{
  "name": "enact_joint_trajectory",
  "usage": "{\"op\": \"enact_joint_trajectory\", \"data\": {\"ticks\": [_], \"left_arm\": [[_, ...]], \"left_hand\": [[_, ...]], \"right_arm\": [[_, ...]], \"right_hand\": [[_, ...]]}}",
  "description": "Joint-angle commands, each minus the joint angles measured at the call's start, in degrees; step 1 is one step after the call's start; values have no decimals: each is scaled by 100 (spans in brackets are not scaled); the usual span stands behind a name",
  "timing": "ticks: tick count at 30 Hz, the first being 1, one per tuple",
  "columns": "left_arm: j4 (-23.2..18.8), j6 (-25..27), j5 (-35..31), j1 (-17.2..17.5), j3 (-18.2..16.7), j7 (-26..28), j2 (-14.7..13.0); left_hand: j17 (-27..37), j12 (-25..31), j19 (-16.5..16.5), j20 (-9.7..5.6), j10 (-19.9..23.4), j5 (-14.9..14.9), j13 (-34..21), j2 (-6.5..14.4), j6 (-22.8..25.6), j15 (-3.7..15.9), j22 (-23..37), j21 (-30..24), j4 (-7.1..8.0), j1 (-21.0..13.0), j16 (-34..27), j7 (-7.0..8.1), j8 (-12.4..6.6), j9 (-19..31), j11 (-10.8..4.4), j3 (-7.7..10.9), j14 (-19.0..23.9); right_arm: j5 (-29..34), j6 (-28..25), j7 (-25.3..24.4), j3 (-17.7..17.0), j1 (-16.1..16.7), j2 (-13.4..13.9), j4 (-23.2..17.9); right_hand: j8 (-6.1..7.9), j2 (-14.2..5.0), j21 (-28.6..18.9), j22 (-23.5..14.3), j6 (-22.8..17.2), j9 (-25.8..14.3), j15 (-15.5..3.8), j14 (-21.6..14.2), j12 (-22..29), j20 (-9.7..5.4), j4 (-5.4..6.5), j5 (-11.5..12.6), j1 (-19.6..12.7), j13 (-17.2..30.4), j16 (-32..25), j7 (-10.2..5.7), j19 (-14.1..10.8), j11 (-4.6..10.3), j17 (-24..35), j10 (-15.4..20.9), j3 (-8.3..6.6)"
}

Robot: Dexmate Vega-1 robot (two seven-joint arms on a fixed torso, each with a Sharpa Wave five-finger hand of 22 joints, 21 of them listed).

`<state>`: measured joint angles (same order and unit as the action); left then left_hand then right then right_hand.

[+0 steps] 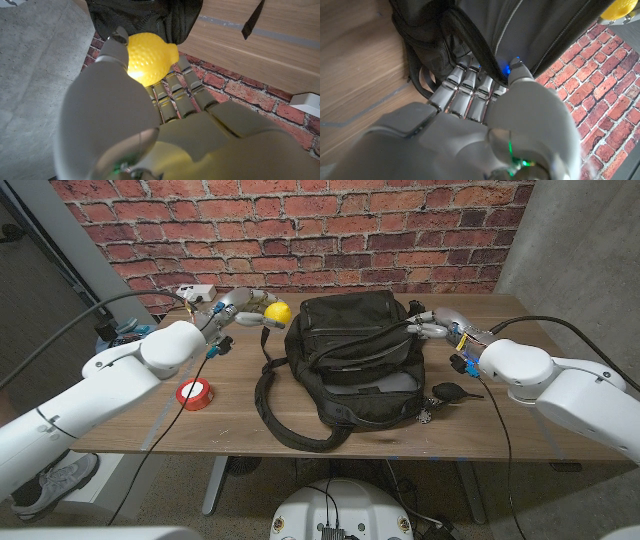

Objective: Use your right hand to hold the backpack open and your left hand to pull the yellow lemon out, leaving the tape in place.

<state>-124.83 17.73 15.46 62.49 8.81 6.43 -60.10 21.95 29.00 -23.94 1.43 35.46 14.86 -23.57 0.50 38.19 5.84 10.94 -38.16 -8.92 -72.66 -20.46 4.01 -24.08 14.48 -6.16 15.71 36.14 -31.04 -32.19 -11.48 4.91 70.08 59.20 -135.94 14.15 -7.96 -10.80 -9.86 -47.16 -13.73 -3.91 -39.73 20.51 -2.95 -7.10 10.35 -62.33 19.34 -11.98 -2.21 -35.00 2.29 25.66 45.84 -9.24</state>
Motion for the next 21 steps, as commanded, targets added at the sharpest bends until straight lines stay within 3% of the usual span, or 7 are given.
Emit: {"op": "enact_joint_trajectory", "data": {"ticks": [1, 7, 21], "left_arm": [[98, 39, 3, -214, 206, 19, 1], [149, 34, -15, -247, 253, 131, 54], [239, 68, -37, -214, 282, 423, 195]], "left_hand": [[28, 159, 14, 12, 84, 27, -1178, 505, 611, -29, 1, -36, 28, 76, 24, -522, -433, 490, 34, 84, 31], [32, 155, 18, 12, 82, 28, -1183, 507, 604, -25, 1, -42, 26, 85, 37, -519, -433, 486, 30, 89, 34], [52, 139, 25, 10, 81, 29, -1178, 505, 595, -25, -1, -56, 16, 92, 55, -519, -437, 479, 11, 95, 39]], "right_arm": [[-846, -311, 571, -621, 187, 447, -95], [-1060, -272, 816, -769, 240, 590, -10], [-1294, -280, 1011, -1143, 518, 701, 21]], "right_hand": [[-64, -34, 22, -20, 156, -46, -434, 138, -108, 24, -41, 7, 24, -9, 10, 55, 91, -54, 36, -206, -19], [-136, -40, 22, -21, 355, -73, -318, 372, -280, 81, -68, 11, 7, -39, 46, 74, 221, -127, 43, -564, -39], [-215, -53, 9, -22, 561, -70, -238, 627, -416, 100, -119, 19, -62, -70, 71, 84, 335, -168, 36, -816, -85]]}}
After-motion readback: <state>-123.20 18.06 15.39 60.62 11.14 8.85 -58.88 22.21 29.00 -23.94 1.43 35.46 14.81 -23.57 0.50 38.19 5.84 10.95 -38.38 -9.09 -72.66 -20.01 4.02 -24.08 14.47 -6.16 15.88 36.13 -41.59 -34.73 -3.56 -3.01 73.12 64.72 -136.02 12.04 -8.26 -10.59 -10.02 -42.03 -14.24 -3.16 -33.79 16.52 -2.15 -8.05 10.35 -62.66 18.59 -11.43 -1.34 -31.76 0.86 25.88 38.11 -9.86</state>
